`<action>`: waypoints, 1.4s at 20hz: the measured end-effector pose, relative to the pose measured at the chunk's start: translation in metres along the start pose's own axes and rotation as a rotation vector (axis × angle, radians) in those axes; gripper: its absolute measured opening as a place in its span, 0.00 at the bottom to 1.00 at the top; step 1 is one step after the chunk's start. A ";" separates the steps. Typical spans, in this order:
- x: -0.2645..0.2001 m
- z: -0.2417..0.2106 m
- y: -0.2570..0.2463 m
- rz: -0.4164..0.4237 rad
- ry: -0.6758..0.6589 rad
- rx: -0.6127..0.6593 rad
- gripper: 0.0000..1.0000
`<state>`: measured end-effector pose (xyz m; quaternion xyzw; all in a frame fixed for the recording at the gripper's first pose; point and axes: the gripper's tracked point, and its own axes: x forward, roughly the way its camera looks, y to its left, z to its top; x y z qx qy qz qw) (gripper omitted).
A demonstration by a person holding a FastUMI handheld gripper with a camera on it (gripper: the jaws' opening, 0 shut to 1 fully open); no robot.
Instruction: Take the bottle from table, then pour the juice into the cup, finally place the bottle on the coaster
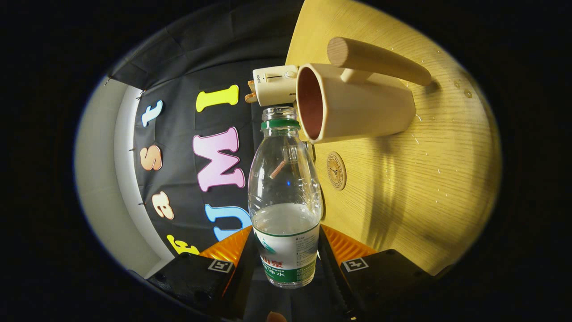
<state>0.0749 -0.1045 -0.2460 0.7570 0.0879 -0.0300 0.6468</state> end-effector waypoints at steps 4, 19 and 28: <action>0.002 0.000 0.001 0.005 0.000 0.017 0.73; 0.004 0.001 0.007 0.034 0.002 0.104 0.73; 0.009 0.005 0.010 0.037 0.001 0.158 0.73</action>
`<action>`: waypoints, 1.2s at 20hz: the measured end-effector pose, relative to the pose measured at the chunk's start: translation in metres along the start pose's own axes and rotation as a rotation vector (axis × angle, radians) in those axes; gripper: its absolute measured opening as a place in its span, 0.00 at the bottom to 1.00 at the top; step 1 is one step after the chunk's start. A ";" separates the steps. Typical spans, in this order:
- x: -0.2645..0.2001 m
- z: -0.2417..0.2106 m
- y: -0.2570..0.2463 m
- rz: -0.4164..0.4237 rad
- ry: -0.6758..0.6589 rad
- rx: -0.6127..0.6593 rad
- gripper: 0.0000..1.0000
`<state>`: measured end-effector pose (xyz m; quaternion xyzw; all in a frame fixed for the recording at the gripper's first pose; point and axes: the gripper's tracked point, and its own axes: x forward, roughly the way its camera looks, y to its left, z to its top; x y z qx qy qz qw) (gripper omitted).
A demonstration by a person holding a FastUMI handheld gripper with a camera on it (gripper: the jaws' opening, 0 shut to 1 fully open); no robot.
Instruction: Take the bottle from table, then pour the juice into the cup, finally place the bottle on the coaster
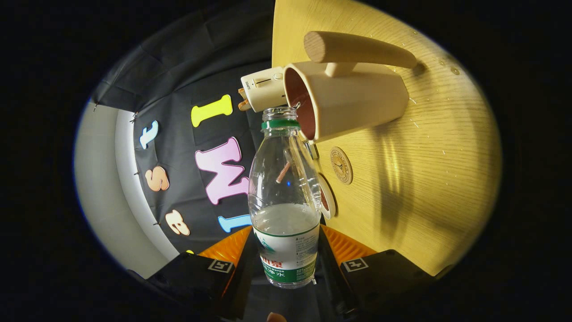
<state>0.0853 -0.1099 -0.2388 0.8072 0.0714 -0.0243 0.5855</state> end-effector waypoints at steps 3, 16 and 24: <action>0.000 -0.003 0.002 0.004 0.011 0.016 0.73; 0.001 0.001 0.017 0.026 0.000 0.109 0.73; 0.002 0.001 0.021 0.034 -0.006 0.139 0.73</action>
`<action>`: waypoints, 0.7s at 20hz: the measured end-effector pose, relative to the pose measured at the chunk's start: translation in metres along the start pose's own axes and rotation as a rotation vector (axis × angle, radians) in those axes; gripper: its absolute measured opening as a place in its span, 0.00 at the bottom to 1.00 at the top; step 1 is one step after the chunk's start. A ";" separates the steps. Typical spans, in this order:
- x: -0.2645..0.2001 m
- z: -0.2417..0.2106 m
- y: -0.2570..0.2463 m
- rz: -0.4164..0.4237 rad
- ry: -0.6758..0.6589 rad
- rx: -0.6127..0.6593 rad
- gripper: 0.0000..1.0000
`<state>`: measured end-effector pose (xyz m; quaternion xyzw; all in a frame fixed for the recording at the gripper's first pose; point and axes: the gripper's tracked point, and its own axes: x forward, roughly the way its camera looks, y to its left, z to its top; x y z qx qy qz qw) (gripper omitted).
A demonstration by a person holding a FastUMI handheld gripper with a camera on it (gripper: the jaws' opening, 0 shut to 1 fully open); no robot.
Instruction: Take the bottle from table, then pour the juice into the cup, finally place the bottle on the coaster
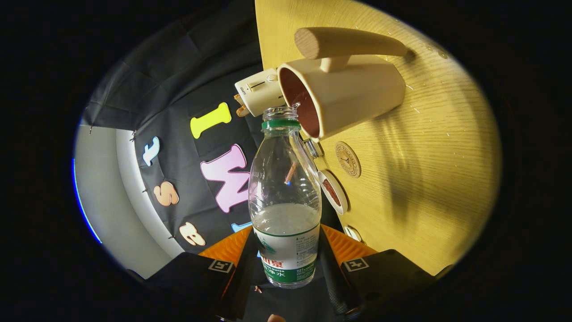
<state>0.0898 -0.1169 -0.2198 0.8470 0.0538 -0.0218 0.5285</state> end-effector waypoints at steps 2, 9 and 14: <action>0.001 0.000 0.001 0.003 -0.007 0.011 0.73; 0.002 0.003 0.008 0.016 -0.025 0.068 0.73; 0.001 -0.003 0.009 0.012 -0.019 0.105 0.73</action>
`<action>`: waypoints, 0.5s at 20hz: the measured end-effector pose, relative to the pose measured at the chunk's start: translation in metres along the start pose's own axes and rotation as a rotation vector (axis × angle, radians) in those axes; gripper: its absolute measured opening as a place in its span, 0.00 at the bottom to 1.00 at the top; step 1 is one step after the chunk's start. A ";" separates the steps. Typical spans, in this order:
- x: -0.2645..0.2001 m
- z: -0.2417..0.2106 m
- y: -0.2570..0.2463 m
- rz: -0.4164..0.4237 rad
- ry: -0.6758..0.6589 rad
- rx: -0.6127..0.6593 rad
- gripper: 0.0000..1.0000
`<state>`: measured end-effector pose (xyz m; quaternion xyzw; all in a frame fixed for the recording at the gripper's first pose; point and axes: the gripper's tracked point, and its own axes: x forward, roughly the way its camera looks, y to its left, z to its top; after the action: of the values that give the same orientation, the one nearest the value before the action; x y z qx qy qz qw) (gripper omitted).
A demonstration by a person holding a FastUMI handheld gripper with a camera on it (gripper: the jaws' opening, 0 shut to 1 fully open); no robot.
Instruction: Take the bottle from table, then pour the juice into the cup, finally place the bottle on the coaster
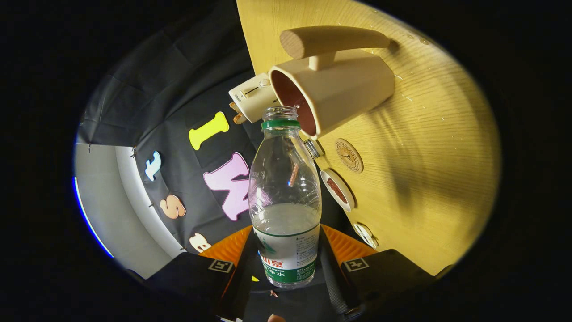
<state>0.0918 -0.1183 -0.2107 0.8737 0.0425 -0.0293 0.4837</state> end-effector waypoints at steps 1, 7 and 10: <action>0.000 0.000 0.000 0.000 0.001 0.004 0.73; -0.002 0.001 0.007 0.012 -0.007 0.028 0.73; -0.004 0.001 0.009 0.015 -0.008 0.037 0.73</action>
<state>0.0889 -0.1241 -0.2029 0.8826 0.0335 -0.0300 0.4680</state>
